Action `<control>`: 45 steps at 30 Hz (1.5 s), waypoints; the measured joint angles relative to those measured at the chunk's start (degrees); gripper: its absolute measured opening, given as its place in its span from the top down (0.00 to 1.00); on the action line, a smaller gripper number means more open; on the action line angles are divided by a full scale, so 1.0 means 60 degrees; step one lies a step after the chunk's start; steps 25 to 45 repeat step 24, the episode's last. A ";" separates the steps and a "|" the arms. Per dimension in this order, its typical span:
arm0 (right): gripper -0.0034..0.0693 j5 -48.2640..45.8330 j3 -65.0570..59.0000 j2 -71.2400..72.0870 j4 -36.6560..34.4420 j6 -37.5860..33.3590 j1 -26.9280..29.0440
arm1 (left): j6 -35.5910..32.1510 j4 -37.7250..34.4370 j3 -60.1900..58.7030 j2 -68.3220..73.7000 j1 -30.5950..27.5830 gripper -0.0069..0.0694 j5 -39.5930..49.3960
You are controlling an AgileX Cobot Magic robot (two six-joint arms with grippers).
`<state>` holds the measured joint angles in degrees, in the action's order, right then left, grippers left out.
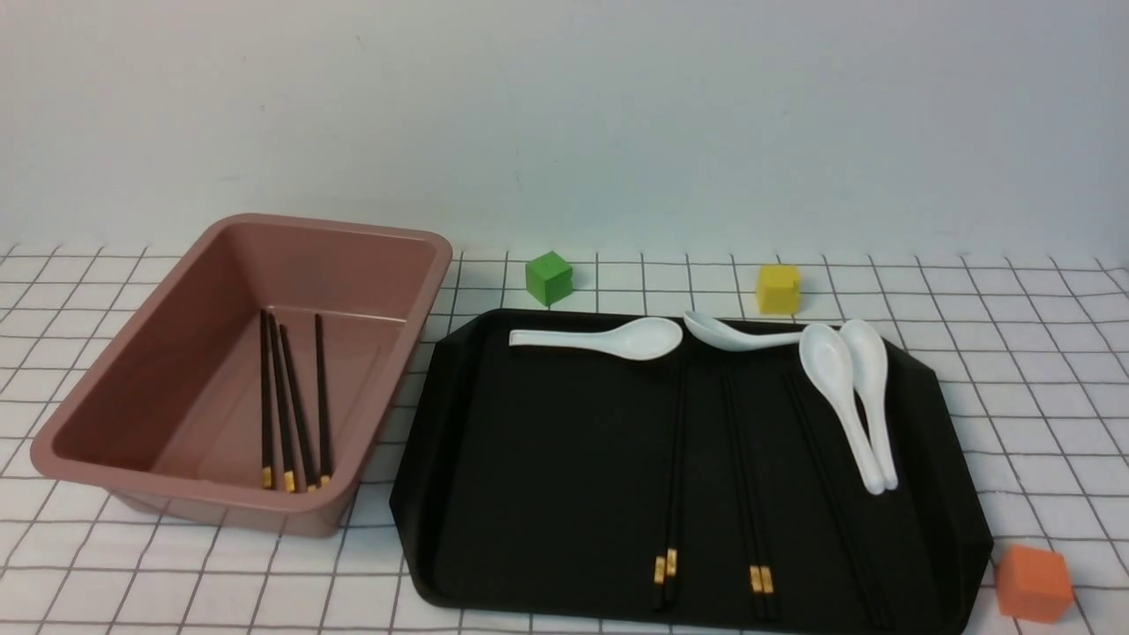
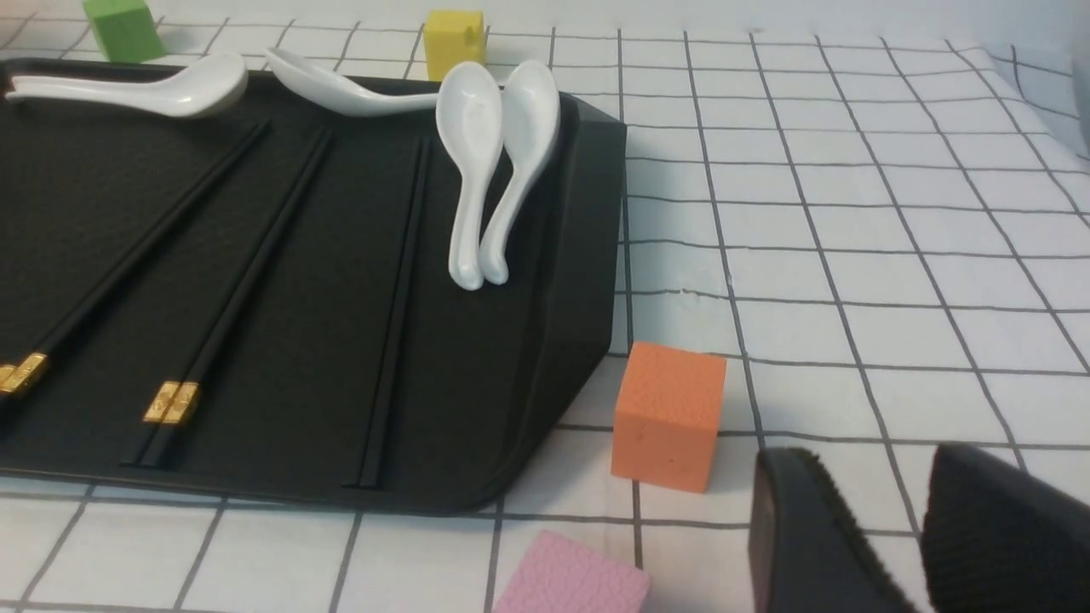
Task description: On white black tablecloth take chopsticks from black tray and put them in box.
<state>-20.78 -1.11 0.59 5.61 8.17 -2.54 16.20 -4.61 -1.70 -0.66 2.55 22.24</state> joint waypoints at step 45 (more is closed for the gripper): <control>0.62 0.0000 0.0000 0.0000 0.0000 0.0000 0.0000 | 0.0000 0.0000 0.0000 0.0000 0.0000 0.88 0.0000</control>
